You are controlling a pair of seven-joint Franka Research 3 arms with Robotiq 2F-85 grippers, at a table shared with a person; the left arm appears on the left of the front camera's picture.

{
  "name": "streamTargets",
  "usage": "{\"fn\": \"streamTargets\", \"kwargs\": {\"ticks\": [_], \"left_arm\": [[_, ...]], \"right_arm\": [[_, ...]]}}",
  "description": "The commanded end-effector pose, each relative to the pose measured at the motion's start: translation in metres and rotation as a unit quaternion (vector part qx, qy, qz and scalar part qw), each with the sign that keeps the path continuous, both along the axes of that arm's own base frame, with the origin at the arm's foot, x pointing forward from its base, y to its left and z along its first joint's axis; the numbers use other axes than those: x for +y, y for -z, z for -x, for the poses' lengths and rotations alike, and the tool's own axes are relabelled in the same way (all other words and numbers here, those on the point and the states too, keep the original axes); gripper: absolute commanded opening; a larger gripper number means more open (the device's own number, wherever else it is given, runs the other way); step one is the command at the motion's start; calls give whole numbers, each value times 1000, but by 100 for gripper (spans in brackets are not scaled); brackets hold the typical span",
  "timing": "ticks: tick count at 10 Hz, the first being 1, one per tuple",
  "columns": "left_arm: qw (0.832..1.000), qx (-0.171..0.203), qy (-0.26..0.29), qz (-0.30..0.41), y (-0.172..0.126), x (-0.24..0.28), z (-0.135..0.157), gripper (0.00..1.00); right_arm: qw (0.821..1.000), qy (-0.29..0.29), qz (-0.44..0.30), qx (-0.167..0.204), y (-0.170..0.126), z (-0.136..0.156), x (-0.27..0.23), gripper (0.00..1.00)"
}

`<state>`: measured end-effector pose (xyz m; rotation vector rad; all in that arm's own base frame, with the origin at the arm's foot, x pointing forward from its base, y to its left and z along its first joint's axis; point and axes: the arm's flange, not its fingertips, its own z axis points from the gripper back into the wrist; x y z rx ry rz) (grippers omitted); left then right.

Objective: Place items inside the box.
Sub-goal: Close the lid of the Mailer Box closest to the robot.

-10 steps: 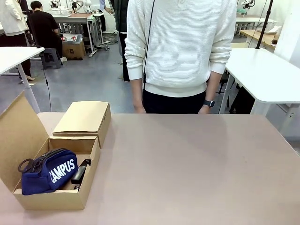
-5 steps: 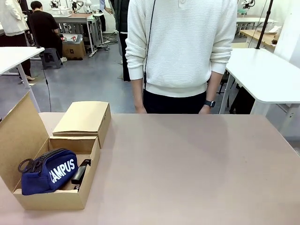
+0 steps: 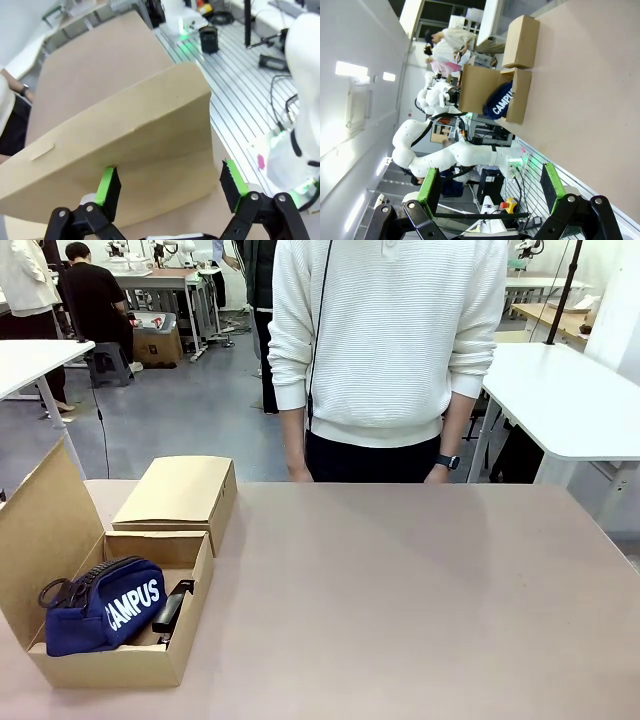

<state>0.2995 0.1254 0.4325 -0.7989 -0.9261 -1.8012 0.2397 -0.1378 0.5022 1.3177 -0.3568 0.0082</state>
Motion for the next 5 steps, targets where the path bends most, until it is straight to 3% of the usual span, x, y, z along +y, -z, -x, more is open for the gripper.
{"fn": "streamTargets", "kwargs": {"ticks": [1, 5], "left_arm": [[1000, 11, -11, 15, -17, -36, 13, 100], [999, 29, -1, 25, -12, -92, 11, 100]], "right_arm": [[1000, -1, -8, -11, -2, 0, -1, 100], [1000, -1, -8, -11, -2, 0, -1, 100]]}}
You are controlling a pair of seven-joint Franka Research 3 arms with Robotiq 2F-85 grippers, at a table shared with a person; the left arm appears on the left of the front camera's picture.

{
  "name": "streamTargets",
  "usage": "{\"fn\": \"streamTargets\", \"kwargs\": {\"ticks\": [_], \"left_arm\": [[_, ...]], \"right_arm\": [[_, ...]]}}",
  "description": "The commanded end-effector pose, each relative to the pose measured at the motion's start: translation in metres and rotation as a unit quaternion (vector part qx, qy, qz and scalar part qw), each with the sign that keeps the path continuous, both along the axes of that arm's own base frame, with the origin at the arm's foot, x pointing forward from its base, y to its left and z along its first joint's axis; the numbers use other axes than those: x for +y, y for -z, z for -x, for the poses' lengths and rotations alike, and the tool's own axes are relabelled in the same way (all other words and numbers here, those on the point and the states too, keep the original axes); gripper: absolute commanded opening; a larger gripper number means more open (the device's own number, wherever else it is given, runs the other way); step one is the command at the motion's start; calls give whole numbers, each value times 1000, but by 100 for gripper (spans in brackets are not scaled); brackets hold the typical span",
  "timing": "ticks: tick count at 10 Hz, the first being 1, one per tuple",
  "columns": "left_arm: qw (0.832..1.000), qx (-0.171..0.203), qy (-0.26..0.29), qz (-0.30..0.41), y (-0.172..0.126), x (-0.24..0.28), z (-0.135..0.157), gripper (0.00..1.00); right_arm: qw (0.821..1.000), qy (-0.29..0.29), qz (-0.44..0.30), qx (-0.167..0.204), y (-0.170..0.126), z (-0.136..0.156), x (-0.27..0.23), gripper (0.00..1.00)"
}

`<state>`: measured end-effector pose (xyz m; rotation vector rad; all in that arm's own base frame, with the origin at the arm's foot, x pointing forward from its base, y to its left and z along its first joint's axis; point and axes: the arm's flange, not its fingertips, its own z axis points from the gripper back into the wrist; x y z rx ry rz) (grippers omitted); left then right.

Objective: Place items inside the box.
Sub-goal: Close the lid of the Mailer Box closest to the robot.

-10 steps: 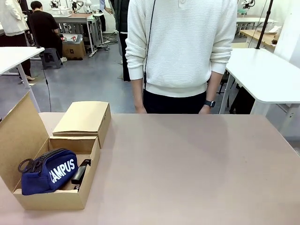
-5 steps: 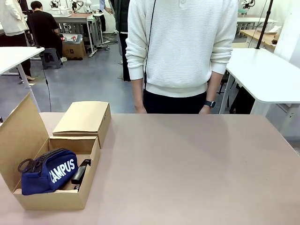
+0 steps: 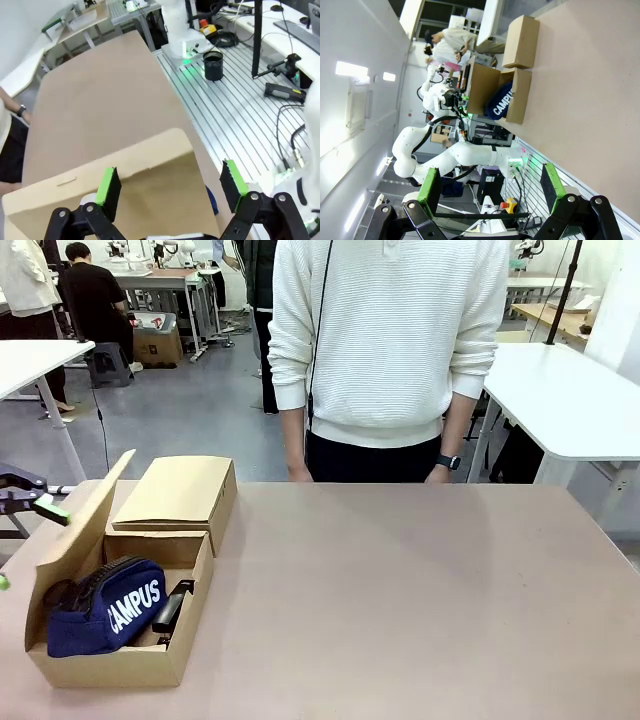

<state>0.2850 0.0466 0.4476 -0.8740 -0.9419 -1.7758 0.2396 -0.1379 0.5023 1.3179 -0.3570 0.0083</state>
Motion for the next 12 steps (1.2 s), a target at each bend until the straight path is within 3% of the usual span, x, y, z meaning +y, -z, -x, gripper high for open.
{"fn": "streamTargets", "kwargs": {"ticks": [1, 2, 4, 5, 10, 12], "left_arm": [[1000, 24, -10, 2, 6, -21, -8, 100], [999, 33, -41, 10, 11, -32, -11, 100], [998, 52, -38, 23, 16, -43, -17, 100], [996, 57, -62, 19, 22, -50, -22, 100], [994, 105, -5, 42, 43, -66, -32, 100], [992, 107, -29, 67, 52, -70, -44, 100]], "right_arm": [[1000, -1, -8, -11, -2, 0, -1, 100], [1000, -1, -8, -11, -2, 0, -1, 100], [1000, -1, -8, -11, -2, 0, -1, 100], [1000, -1, -8, -11, -2, 0, -1, 100], [1000, -1, -8, -11, -2, 0, -1, 100], [1000, -1, -8, -11, -2, 0, -1, 100]]}}
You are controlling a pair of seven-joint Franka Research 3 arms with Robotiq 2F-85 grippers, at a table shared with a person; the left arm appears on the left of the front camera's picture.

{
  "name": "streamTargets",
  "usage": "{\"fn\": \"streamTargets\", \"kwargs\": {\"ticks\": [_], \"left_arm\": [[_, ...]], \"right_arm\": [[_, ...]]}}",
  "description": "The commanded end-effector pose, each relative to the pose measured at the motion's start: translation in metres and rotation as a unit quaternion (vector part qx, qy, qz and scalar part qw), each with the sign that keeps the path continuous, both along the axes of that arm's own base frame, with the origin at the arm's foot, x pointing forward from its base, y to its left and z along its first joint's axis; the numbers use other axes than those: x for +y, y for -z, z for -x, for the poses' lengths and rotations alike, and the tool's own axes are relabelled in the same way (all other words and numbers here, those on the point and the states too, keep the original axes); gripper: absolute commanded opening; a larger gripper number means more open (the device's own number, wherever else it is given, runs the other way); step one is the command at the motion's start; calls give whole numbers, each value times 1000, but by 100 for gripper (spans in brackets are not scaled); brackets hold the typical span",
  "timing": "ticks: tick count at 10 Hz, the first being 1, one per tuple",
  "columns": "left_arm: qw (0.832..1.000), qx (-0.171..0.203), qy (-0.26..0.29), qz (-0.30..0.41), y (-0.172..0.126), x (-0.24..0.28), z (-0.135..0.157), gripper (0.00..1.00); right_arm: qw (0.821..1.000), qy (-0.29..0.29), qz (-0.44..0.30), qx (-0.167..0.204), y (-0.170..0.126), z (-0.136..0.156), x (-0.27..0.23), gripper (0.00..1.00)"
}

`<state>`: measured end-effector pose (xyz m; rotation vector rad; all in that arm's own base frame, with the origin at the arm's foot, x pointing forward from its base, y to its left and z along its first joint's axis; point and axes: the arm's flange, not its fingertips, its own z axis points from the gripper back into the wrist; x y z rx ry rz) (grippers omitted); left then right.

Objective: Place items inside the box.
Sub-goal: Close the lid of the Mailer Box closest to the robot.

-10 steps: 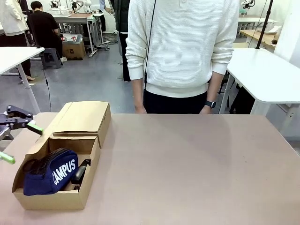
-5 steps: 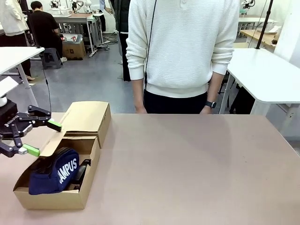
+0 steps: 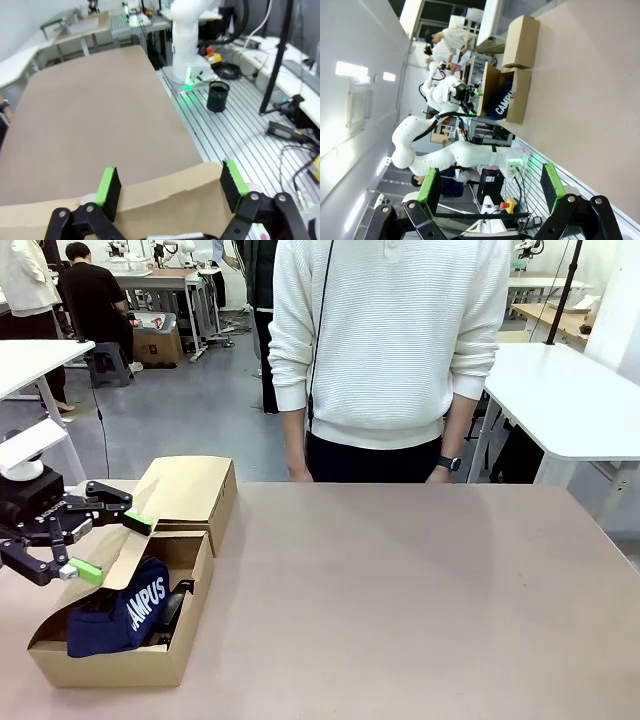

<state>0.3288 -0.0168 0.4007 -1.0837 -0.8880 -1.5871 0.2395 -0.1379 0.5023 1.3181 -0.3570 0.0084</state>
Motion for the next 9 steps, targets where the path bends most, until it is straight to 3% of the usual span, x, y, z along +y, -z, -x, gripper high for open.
{"fn": "streamTargets", "kwargs": {"ticks": [1, 3, 4, 6, 9], "left_arm": [[999, -3, -26, 29, 11, -8, -6, 100], [996, 9, -7, 88, 23, -11, -23, 100], [994, -11, -15, 109, 34, -12, -32, 100], [995, -15, -44, 93, 47, -10, -38, 100], [997, 3, -30, 75, 62, -24, -32, 100]], "right_arm": [[1000, -1, -8, -11, -2, 0, -1, 100], [1000, -1, -8, -11, -2, 0, -1, 100], [1000, -1, -8, -11, -2, 0, -1, 100], [1000, -1, -8, -11, -2, 0, -1, 100], [1000, -1, -8, -11, -2, 0, -1, 100]]}}
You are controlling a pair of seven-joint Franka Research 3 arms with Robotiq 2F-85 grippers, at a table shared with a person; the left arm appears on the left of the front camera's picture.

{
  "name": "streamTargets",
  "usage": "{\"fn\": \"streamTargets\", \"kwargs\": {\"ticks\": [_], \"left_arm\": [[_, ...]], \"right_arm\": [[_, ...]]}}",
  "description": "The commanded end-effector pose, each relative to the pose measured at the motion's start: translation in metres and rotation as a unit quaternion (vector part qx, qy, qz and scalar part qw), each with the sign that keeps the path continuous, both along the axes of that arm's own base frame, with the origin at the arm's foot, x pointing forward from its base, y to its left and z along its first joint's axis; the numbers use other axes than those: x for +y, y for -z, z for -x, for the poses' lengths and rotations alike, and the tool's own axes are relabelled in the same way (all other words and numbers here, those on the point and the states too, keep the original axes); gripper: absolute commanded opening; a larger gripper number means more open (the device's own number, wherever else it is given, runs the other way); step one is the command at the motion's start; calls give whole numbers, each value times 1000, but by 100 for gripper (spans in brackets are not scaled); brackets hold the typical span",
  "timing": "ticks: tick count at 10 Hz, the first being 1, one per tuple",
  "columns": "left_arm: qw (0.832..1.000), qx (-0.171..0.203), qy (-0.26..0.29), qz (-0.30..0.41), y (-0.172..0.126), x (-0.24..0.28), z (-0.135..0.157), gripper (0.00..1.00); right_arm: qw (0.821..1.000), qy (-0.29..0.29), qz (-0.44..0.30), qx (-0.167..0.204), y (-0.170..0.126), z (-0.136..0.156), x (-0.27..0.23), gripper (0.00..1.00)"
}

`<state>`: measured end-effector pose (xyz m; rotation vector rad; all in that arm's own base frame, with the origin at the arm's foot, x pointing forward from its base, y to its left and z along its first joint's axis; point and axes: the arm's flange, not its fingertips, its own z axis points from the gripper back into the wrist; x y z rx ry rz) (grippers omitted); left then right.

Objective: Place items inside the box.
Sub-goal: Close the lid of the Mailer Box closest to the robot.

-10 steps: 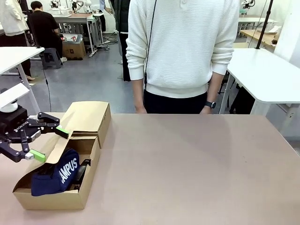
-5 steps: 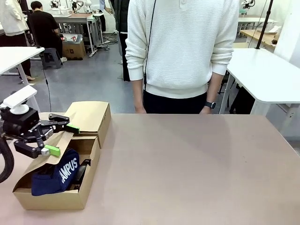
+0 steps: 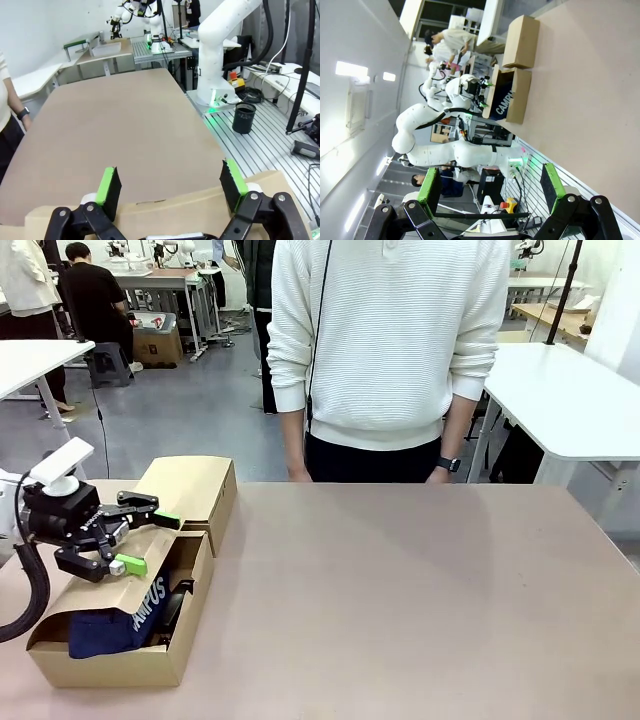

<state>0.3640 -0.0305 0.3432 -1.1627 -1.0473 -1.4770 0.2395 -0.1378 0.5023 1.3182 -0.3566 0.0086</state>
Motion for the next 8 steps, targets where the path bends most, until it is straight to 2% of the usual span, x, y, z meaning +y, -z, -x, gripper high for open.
{"fn": "streamTargets", "kwargs": {"ticks": [1, 5, 8], "left_arm": [[1000, -2, 10, -5, 8, -17, 6, 100], [1000, -8, -6, -17, 30, -42, 15, 100], [999, 2, -37, -9, 45, -46, 8, 100]], "right_arm": [[1000, -1, -8, -11, -2, 0, -1, 100], [1000, -1, -8, -11, -2, 0, -1, 100], [1000, -1, -8, -11, -2, 0, -1, 100]]}}
